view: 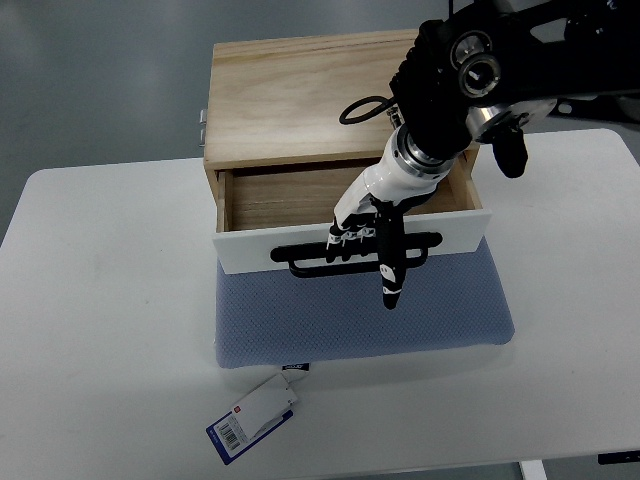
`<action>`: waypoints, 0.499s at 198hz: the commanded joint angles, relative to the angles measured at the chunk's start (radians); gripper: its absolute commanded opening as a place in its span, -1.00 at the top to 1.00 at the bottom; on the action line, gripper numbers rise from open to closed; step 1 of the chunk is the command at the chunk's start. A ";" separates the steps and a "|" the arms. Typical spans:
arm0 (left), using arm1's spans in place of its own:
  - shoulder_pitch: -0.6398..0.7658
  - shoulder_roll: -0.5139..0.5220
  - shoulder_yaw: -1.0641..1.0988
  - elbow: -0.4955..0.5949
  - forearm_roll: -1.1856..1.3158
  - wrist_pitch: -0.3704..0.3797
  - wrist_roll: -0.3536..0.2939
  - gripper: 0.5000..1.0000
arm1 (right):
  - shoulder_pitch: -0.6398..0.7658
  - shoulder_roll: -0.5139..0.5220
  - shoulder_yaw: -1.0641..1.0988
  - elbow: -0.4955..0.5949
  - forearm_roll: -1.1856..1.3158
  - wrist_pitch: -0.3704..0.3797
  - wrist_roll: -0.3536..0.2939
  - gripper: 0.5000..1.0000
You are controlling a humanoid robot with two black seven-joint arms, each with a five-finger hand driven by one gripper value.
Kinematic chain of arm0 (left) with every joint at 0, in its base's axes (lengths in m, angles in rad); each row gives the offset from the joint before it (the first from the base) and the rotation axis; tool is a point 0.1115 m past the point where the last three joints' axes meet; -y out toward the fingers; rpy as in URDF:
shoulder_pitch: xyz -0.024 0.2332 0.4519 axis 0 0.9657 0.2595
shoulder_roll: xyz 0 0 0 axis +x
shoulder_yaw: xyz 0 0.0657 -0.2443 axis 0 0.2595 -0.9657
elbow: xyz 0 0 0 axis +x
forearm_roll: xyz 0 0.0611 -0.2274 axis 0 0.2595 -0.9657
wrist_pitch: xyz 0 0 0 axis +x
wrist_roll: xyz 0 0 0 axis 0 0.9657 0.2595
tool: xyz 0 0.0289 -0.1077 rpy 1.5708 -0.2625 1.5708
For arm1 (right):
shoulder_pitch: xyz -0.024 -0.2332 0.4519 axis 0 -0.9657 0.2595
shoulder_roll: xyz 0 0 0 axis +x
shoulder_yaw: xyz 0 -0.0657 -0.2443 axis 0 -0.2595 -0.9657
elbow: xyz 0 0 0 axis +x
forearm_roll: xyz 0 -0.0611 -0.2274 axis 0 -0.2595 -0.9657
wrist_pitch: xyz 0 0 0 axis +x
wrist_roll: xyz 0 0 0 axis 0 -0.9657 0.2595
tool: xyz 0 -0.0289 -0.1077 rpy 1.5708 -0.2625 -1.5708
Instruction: Open wood drawer with right hand
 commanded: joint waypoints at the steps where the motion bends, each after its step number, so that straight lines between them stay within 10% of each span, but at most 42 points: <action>1: 0.000 0.000 0.001 0.000 0.000 0.000 0.000 -1.00 | 0.000 -0.003 0.000 0.006 -0.011 -0.007 0.000 -0.78; 99: 0.000 0.000 0.005 -0.002 0.001 0.000 0.000 -1.00 | 0.072 -0.228 0.181 -0.043 0.005 0.016 0.000 -0.78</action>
